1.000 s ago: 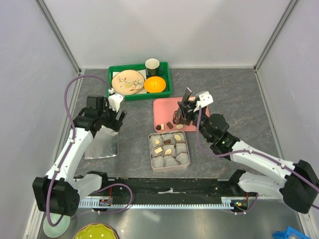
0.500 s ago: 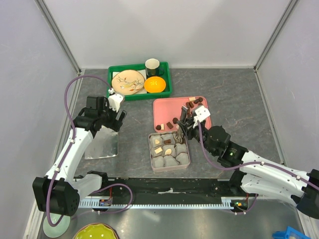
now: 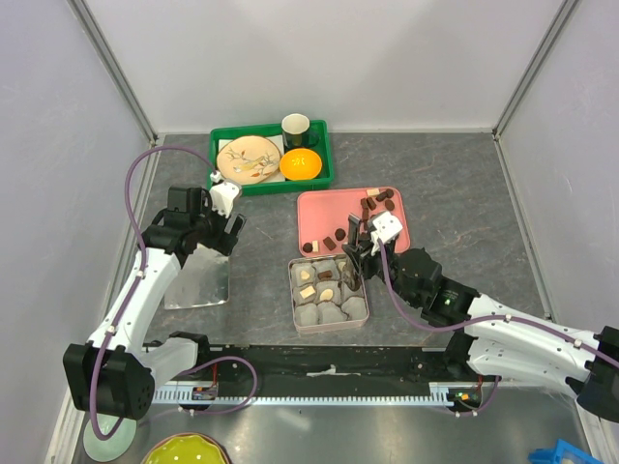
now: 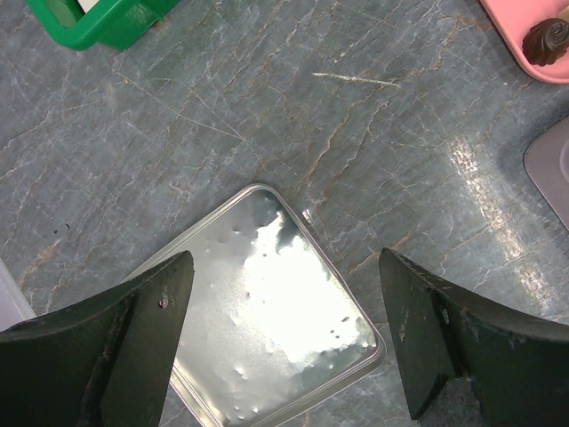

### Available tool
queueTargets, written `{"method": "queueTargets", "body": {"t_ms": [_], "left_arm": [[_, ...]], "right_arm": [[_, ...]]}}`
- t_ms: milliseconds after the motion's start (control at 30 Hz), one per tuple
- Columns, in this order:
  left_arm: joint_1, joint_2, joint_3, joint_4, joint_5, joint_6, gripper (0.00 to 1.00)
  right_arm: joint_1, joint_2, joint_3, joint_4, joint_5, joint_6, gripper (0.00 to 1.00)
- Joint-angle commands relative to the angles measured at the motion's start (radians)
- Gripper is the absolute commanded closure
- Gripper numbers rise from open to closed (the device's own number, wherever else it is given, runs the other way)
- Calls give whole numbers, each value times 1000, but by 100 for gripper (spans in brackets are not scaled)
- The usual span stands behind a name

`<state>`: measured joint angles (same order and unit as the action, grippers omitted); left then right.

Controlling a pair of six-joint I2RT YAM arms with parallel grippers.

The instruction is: Pack the chocolate

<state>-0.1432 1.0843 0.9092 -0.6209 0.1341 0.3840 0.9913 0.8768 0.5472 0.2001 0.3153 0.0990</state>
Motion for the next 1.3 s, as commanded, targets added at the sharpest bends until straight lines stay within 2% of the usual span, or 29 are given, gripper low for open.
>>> {"method": "queueTargets", "body": {"t_ms": [0, 367, 867, 1100, 1267], "left_arm": [[1, -14, -4, 27, 10, 23, 8], [1, -17, -1, 26, 2, 27, 8], [1, -24, 2, 18, -2, 33, 8], [1, -34, 7, 15, -2, 36, 8], [1, -38, 2, 12, -10, 41, 8]], "right_arm": [[6, 4, -4, 44, 13, 16, 72], [7, -5, -3, 50, 7, 18, 59], [7, -42, -6, 19, -16, 38, 59], [7, -56, -20, 35, -22, 36, 54], [7, -52, -10, 48, -7, 34, 56]]}}
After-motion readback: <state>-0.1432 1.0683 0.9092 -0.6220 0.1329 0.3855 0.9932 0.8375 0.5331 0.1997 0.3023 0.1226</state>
